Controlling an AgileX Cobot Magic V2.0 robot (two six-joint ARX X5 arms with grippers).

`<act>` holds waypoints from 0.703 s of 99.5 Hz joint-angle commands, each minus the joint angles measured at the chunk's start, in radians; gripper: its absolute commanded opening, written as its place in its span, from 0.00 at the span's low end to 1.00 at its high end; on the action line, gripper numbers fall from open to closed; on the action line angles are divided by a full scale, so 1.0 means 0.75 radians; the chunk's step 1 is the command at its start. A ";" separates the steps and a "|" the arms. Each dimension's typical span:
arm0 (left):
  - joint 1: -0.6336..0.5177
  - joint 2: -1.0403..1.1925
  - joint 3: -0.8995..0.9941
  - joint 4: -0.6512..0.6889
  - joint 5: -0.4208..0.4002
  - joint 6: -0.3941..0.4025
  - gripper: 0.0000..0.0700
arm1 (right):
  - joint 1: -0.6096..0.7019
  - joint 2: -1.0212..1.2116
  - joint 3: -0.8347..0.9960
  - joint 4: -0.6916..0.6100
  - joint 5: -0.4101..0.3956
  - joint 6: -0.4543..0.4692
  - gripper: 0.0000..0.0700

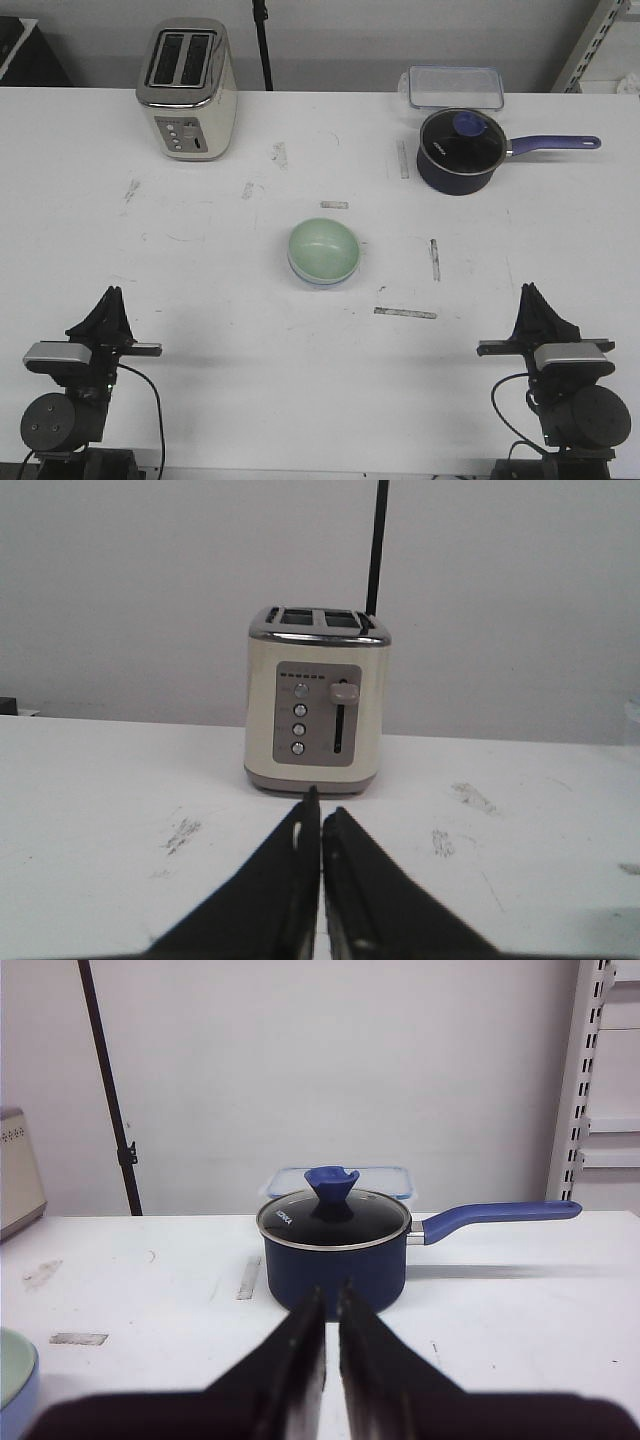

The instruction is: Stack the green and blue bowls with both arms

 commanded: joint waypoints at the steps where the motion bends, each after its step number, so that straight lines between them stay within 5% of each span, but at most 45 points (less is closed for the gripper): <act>1: 0.001 -0.001 -0.008 -0.004 -0.007 0.058 0.00 | 0.000 -0.001 -0.005 0.015 0.002 0.012 0.02; 70: -0.002 -0.183 -0.305 0.008 -0.006 0.054 0.00 | 0.000 -0.001 -0.005 0.015 0.002 0.012 0.02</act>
